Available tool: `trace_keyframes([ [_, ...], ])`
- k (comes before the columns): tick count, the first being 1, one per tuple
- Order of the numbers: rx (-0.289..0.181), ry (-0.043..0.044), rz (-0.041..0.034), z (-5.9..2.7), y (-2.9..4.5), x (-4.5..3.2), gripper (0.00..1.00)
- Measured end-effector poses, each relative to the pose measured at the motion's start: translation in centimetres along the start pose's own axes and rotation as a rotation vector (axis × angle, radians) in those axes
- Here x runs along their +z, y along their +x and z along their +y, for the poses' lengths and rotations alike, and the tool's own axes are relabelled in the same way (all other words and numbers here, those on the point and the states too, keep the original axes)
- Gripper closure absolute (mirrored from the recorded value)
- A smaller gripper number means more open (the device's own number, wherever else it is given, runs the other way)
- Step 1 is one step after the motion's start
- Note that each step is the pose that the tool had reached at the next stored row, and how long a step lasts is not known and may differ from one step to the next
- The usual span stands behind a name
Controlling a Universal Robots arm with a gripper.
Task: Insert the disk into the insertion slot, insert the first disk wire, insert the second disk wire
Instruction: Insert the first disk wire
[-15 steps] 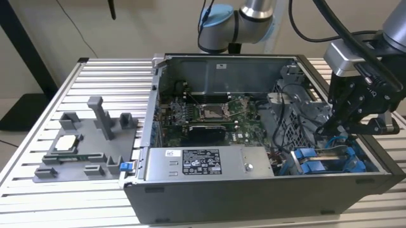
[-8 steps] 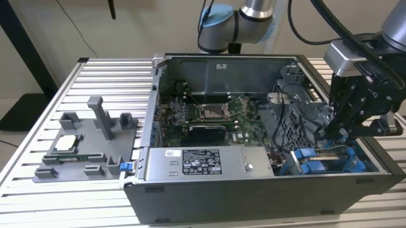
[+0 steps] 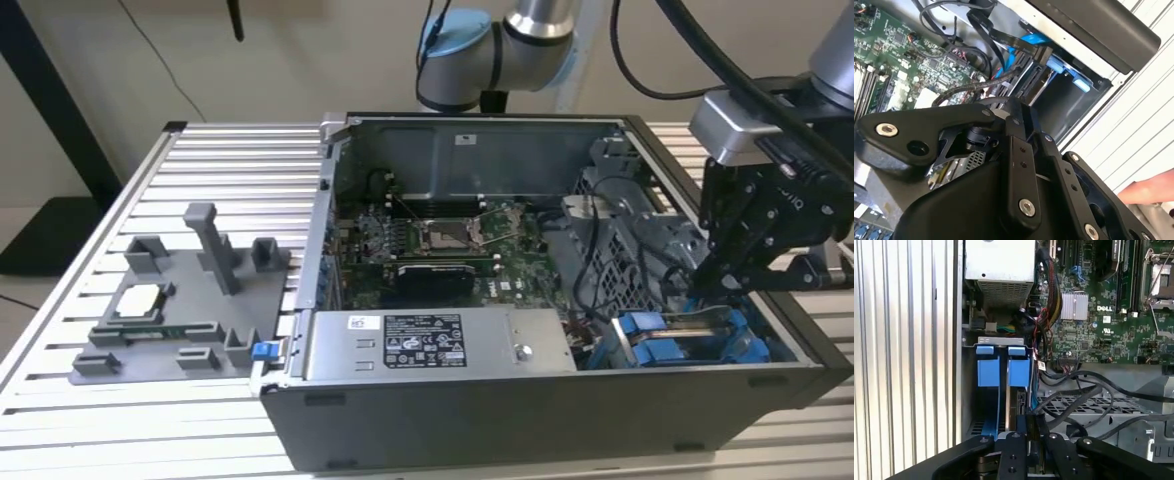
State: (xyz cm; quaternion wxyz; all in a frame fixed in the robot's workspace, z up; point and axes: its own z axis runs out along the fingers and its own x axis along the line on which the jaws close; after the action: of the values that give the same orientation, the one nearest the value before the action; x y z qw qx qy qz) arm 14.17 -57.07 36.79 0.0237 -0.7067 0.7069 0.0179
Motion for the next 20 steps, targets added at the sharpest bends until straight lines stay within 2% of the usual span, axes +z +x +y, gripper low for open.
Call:
trace_keyframes([
  [12,0.000,0.0008,0.0007,-1.44,0.06,0.97,1.00],
  [20,-0.001,0.0011,0.0010,-1.57,0.14,1.51,1.00],
])
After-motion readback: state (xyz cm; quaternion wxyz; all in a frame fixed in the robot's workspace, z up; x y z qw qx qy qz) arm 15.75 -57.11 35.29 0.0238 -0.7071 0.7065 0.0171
